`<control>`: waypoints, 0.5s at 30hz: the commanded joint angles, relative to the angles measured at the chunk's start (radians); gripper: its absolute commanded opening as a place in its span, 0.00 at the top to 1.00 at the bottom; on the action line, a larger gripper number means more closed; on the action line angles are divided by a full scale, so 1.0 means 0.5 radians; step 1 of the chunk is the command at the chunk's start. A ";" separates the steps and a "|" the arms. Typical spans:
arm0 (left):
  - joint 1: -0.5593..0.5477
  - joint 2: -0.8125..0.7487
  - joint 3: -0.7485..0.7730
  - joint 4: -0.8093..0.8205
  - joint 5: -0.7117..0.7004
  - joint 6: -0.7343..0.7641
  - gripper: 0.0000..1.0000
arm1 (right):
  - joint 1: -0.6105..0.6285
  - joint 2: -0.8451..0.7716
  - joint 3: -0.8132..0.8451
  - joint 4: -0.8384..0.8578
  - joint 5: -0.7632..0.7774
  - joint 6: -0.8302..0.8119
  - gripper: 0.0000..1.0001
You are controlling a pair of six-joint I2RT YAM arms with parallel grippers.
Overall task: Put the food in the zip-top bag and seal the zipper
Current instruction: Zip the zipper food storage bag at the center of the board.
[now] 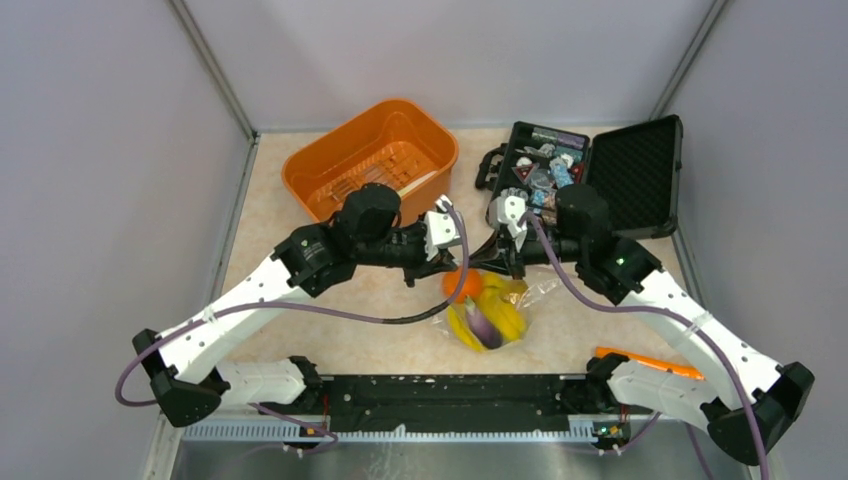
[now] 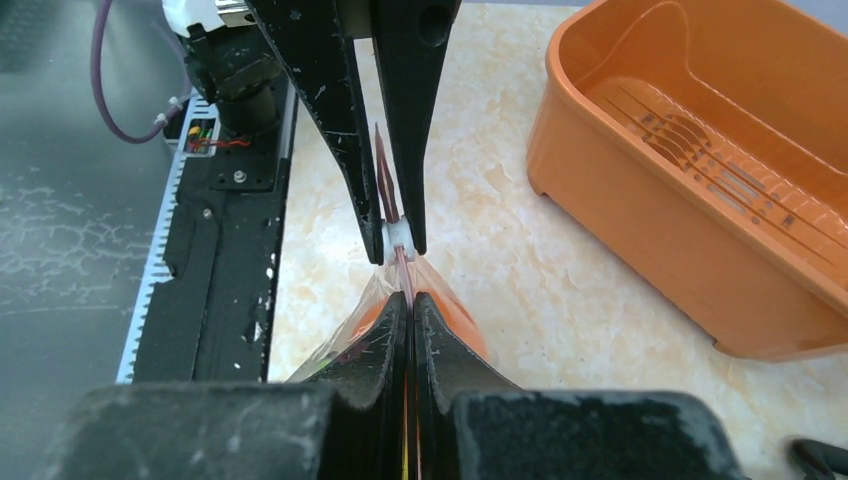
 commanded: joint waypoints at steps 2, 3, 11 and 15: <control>0.006 -0.156 -0.111 0.193 -0.063 -0.023 1.00 | 0.021 -0.138 -0.117 0.247 0.174 0.049 1.00; 0.009 -0.169 -0.133 0.190 -0.099 -0.024 1.00 | 0.020 -0.150 -0.128 0.253 0.183 0.059 1.00; 0.104 -0.341 -0.359 0.246 -0.110 -0.088 1.00 | 0.020 -0.143 -0.135 0.162 0.280 0.049 1.00; 0.168 -0.440 -0.435 0.220 -0.131 -0.109 1.00 | 0.020 -0.138 -0.164 0.208 0.269 0.077 1.00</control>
